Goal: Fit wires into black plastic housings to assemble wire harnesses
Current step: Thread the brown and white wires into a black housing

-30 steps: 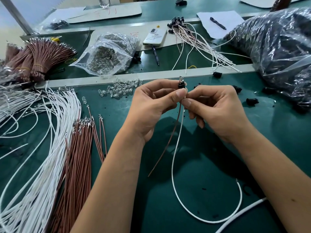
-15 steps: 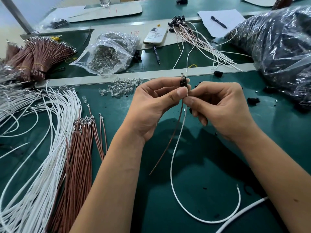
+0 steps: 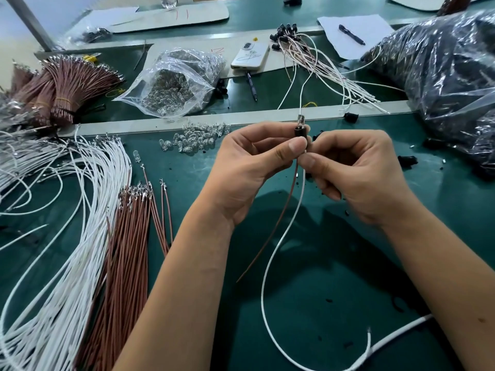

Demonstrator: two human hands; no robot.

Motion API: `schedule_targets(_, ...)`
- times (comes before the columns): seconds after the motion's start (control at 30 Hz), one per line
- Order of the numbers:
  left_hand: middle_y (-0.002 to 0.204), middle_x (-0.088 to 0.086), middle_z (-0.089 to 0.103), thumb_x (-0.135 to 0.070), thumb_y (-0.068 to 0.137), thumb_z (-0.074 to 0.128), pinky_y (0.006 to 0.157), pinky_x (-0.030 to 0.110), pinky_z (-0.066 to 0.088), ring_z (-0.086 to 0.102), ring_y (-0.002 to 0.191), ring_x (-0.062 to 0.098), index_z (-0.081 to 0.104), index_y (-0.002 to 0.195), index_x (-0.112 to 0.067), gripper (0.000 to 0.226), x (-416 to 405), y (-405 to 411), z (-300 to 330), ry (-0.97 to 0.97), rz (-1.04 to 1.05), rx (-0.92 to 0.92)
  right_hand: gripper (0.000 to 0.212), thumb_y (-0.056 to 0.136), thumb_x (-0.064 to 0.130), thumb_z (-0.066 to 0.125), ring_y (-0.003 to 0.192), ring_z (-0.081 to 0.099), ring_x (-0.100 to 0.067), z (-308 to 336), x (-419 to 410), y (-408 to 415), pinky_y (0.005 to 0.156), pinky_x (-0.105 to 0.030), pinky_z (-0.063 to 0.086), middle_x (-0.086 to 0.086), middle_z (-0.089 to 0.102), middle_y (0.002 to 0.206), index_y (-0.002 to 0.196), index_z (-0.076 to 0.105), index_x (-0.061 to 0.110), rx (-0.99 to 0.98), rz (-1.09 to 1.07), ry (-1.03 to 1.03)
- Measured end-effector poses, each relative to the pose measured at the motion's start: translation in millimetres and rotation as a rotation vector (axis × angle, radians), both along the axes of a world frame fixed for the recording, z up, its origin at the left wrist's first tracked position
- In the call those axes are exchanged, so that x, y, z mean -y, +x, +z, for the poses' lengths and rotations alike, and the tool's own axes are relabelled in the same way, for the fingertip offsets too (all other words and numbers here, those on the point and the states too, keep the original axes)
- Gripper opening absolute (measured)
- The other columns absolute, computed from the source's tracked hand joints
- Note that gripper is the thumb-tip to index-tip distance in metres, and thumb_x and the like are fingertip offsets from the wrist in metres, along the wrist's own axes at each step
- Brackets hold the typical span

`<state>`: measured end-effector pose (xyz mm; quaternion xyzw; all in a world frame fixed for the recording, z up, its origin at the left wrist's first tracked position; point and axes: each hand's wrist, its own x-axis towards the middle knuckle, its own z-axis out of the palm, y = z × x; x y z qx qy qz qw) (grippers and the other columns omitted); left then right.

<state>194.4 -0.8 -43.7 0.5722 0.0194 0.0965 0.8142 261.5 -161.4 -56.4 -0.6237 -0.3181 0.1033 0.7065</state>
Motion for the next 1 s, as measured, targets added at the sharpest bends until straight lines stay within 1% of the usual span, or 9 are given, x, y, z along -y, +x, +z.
schedule_targets(0.1, 0.088, 0.012, 0.076, 0.000, 0.078, 0.072, 0.095, 0.041, 0.055, 0.071, 0.085, 0.024, 0.074, 0.090, -0.007, 0.014, 0.8, 0.4, -0.4, 0.008, 0.008, 0.026, 0.008, 0.079, 0.020, 0.083, 0.039, 0.044, -0.012, 0.5, 0.9, 0.3, 0.037, -0.018, 0.034, -0.003, 0.055, 0.051, 0.076, 0.075, 0.018, -0.017, 0.010, -0.005)
schedule_targets(0.17, 0.088, 0.011, 0.076, 0.000, 0.077, 0.073, 0.092, 0.038, 0.057, 0.071, 0.084, 0.023, 0.074, 0.089, -0.007, 0.014, 0.7, 0.9, -1.1, 0.014, 0.009, 0.040, 0.009, 0.079, 0.016, 0.083, 0.039, 0.045, -0.011, 0.4, 0.7, 0.0, 0.037, -0.018, 0.034, -0.002, 0.056, 0.051, 0.075, 0.074, 0.016, -0.024, 0.006, -0.008)
schedule_targets(0.33, 0.087, 0.011, 0.075, 0.002, 0.076, 0.074, 0.089, 0.035, 0.057, 0.071, 0.082, 0.022, 0.074, 0.087, -0.009, 0.015, 0.8, 1.7, -1.1, 0.010, 0.005, 0.067, 0.011, 0.078, 0.011, 0.082, 0.039, 0.047, -0.009, 1.7, 0.7, -0.1, 0.037, -0.017, 0.035, 0.002, 0.058, 0.051, 0.077, 0.071, 0.010, -0.021, 0.006, -0.002)
schedule_targets(0.67, 0.084, 0.009, 0.075, 0.005, 0.075, 0.072, 0.078, 0.027, 0.056, 0.071, 0.077, 0.017, 0.075, 0.084, -0.010, 0.018, 0.6, 0.9, 0.7, -0.027, 0.000, 0.108, 0.016, 0.077, 0.009, 0.082, 0.042, 0.048, -0.012, -0.7, 0.4, 1.6, 0.038, -0.019, 0.038, 0.000, 0.059, 0.055, 0.081, 0.068, 0.001, -0.025, 0.008, -0.013)
schedule_targets(0.77, 0.084, 0.010, 0.075, 0.005, 0.074, 0.075, 0.076, 0.026, 0.056, 0.070, 0.076, 0.017, 0.073, 0.086, -0.007, 0.017, 0.4, 0.3, 1.0, -0.048, -0.007, 0.123, 0.014, 0.078, 0.007, 0.081, 0.044, 0.047, -0.014, -0.9, 0.7, 1.9, 0.039, -0.020, 0.038, -0.004, 0.058, 0.058, 0.081, 0.069, 0.001, -0.012, 0.020, -0.011)
schedule_targets(0.87, 0.084, 0.010, 0.074, 0.000, 0.068, 0.077, 0.076, 0.026, 0.056, 0.069, 0.076, 0.018, 0.074, 0.086, -0.007, 0.019, 1.0, -0.1, 1.8, -0.067, -0.012, 0.142, 0.013, 0.079, 0.007, 0.081, 0.046, 0.046, -0.018, -1.7, 0.9, 2.4, 0.040, -0.022, 0.038, -0.015, 0.055, 0.061, 0.081, 0.069, 0.002, 0.006, 0.030, -0.019)
schedule_targets(0.93, 0.084, 0.010, 0.074, 0.005, 0.071, 0.076, 0.076, 0.026, 0.056, 0.069, 0.076, 0.017, 0.074, 0.084, -0.007, 0.018, 1.1, 0.1, 1.9, -0.064, -0.009, 0.149, 0.013, 0.080, 0.007, 0.081, 0.047, 0.046, -0.020, -2.6, 0.9, 2.9, 0.040, -0.022, 0.039, -0.016, 0.055, 0.061, 0.082, 0.069, 0.001, 0.013, 0.036, -0.017)
schedule_targets(1.0, 0.084, 0.010, 0.074, 0.010, 0.073, 0.071, 0.076, 0.026, 0.056, 0.069, 0.077, 0.017, 0.074, 0.084, -0.007, 0.020, 1.0, 0.5, 1.2, -0.054, -0.004, 0.157, 0.013, 0.080, 0.007, 0.081, 0.047, 0.047, -0.020, -3.3, 0.7, 3.4, 0.041, -0.023, 0.039, -0.013, 0.056, 0.060, 0.083, 0.070, 0.000, 0.020, 0.040, -0.014)
